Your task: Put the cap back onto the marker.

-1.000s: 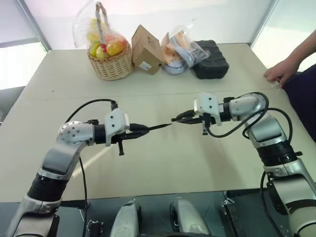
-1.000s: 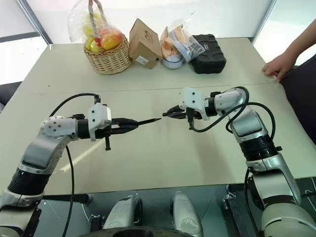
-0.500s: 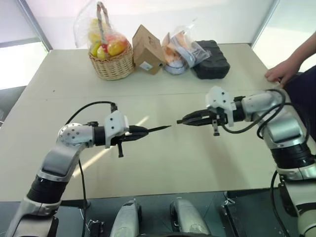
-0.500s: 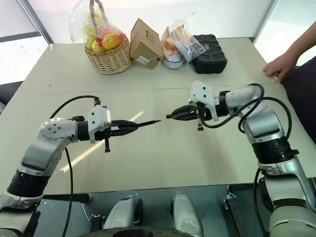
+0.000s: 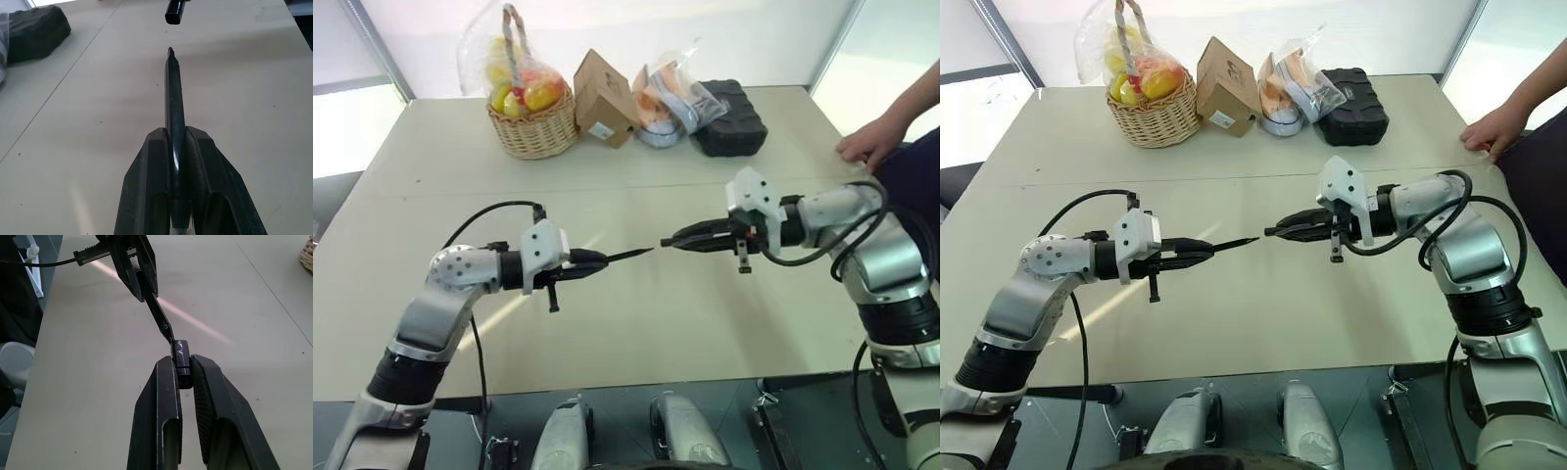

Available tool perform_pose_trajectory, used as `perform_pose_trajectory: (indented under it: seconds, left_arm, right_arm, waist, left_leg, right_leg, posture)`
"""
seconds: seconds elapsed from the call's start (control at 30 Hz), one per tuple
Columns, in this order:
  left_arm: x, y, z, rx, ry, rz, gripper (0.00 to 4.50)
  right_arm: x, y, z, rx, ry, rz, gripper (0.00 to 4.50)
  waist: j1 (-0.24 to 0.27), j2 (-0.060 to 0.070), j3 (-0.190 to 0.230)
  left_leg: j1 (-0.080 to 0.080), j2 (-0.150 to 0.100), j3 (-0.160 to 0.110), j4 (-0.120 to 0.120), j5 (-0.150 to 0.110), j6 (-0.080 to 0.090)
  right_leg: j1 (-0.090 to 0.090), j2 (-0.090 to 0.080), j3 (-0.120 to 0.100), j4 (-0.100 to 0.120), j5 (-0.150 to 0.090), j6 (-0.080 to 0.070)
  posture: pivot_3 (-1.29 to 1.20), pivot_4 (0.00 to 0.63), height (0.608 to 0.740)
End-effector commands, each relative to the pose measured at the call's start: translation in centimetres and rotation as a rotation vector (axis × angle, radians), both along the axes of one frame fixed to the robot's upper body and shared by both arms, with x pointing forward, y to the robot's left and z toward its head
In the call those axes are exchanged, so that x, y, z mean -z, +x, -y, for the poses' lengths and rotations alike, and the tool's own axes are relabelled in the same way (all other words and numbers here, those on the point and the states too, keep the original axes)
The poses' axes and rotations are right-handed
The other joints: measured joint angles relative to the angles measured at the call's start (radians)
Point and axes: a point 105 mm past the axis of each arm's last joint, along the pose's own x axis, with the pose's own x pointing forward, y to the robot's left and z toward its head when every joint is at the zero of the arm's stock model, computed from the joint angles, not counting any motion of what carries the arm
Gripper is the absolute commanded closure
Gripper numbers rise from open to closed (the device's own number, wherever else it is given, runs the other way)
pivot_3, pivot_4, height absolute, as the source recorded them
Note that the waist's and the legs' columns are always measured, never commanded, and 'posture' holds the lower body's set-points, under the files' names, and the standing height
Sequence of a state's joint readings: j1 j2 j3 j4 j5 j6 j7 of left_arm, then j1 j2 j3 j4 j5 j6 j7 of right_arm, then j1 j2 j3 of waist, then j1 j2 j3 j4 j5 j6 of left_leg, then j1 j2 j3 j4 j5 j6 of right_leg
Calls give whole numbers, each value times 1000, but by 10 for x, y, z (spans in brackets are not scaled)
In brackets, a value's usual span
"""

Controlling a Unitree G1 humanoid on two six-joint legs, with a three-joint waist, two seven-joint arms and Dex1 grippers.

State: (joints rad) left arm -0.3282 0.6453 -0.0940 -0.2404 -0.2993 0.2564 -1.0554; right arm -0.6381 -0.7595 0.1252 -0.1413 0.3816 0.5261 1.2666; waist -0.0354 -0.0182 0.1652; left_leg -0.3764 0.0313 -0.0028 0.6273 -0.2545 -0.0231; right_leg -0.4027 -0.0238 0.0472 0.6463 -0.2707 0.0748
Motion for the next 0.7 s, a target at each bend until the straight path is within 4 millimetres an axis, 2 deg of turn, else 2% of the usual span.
perform_pose_trajectory:
  seconds: [0.03,0.7]
  left_arm:
    - [-17,-3,6,23,-32,54,4500]
    - [-19,-6,8,26,-31,47,4500]
  right_arm:
    - [-9,-5,-7,-28,31,31,4472]
    - [1,4,-2,-6,-4,47,4472]
  waist:
    - [0,0,0]
    - [0,0,0]
  left_leg:
    - [0,0,0,0,0,0]
    - [0,0,0,0,0,0]
  right_leg:
    - [0,0,0,0,0,0]
    - [0,0,0,0,0,0]
  posture:
    - [0,150,740]
    - [0,150,740]
